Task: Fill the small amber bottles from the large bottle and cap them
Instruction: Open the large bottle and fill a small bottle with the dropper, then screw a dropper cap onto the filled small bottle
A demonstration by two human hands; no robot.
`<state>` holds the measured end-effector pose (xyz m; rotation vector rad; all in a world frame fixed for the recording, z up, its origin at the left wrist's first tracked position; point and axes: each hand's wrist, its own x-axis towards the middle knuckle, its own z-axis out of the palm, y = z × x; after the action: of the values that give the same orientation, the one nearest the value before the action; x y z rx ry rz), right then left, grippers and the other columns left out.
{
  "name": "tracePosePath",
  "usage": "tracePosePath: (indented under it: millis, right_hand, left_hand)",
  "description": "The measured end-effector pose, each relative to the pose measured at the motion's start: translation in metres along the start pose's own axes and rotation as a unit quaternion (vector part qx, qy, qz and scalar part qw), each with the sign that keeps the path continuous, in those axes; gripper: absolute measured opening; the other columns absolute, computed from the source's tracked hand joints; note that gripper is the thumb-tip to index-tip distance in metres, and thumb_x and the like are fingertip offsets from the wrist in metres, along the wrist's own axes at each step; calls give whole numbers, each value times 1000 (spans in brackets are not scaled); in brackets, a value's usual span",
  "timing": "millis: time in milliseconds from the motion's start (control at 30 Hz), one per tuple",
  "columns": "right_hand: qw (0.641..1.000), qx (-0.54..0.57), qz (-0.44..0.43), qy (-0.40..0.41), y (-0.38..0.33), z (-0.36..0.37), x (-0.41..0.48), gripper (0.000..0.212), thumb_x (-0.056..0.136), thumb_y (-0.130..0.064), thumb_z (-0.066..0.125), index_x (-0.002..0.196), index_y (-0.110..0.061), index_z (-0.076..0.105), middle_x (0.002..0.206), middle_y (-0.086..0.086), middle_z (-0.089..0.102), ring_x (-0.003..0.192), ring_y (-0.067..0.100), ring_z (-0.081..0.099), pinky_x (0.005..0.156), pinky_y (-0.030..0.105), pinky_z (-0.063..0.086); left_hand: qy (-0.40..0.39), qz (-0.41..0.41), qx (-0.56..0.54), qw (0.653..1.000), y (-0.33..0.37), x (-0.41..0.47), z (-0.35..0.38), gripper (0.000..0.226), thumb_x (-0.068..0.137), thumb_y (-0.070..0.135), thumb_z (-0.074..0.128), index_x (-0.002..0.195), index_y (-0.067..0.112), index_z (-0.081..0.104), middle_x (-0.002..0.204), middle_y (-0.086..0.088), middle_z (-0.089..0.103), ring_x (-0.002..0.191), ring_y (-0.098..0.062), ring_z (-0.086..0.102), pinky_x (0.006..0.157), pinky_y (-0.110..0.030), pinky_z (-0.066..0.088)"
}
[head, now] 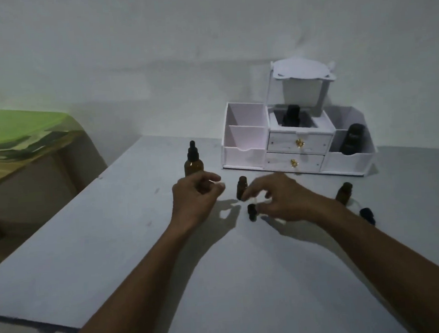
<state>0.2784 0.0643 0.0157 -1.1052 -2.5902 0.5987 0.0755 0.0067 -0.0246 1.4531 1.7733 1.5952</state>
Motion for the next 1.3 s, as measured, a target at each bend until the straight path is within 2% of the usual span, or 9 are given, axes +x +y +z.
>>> tracePosePath:
  millis: [133, 267, 433, 533, 667, 800, 933, 1067, 1300]
  right_hand:
    - [994, -101, -17, -31, 7, 16, -5, 41, 90, -5, 67, 119, -34, 68, 132, -12, 59, 115, 7, 51, 94, 21, 41]
    - [992, -123, -32, -18, 10, 16, -3, 35, 90, -11, 69, 116, -35, 69, 122, -14, 62, 102, 4, 54, 80, 15, 35]
    - [993, 46, -41, 100, 22, -18, 14, 26, 84, -16, 77, 105, -32, 73, 97, -18, 70, 87, -6, 65, 74, 13, 49]
    - [971, 130, -36, 196, 18, -29, 26, 23, 86, -25, 76, 108, -29, 73, 96, -20, 71, 88, -7, 67, 75, 10, 52]
    - [933, 239, -17, 268, 15, -17, 39, 23, 85, -24, 77, 108, -22, 74, 97, -9, 75, 86, 1, 72, 77, 13, 57]
    - [924, 281, 8, 261, 17, -2, 43, 21, 83, -19, 79, 104, -19, 76, 89, -6, 76, 75, 4, 72, 71, 17, 58]
    - [936, 255, 12, 244, 19, 5, 48, 20, 82, -18, 80, 102, -19, 77, 88, -3, 77, 71, 5, 71, 70, 18, 57]
    - [956, 187, 13, 228, 21, 12, 51, 23, 84, -24, 78, 107, -18, 76, 99, -4, 75, 85, 1, 69, 75, 8, 52]
    - [952, 171, 30, 253, 20, 26, 48, 24, 80, -30, 81, 101, -18, 77, 85, -10, 69, 76, -4, 64, 58, -3, 43]
  left_hand:
    - [-52, -19, -18, 998, 4, 7, 22, 23, 86, 15, 81, 107, 22, 74, 89, 5, 74, 82, -2, 70, 67, -5, 49]
    - [-86, -73, -52, 992, 2, 11, 38, 36, 88, 5, 76, 121, 17, 67, 107, 1, 69, 91, -4, 65, 61, -7, 50]
    - [-85, -175, -153, 969, -3, 16, 51, 45, 81, -8, 79, 118, 15, 69, 114, -3, 67, 110, -26, 66, 77, -35, 62]
    - [-113, -147, -116, 976, -2, 20, 55, 54, 76, 5, 88, 123, 19, 66, 116, 1, 70, 107, -20, 68, 88, -37, 60]
    - [-120, -145, -117, 975, 1, 14, 63, 48, 71, 14, 94, 112, 22, 69, 107, 4, 74, 99, -23, 71, 80, -38, 64]
    - [-120, -120, -129, 977, -2, 12, 61, 31, 74, 8, 91, 101, 16, 76, 94, 0, 77, 92, -25, 74, 80, -45, 64]
    - [-130, -102, -110, 980, -3, 10, 59, 38, 74, 11, 91, 109, 15, 76, 98, 5, 77, 94, -19, 74, 83, -38, 63]
    - [-142, -114, -148, 972, -5, 12, 58, 31, 77, -1, 86, 103, 11, 76, 95, -1, 78, 92, -26, 75, 78, -42, 64]
    - [-135, -147, -180, 963, -4, 14, 58, 26, 82, -6, 79, 100, 12, 77, 95, -4, 78, 93, -31, 75, 82, -47, 63]
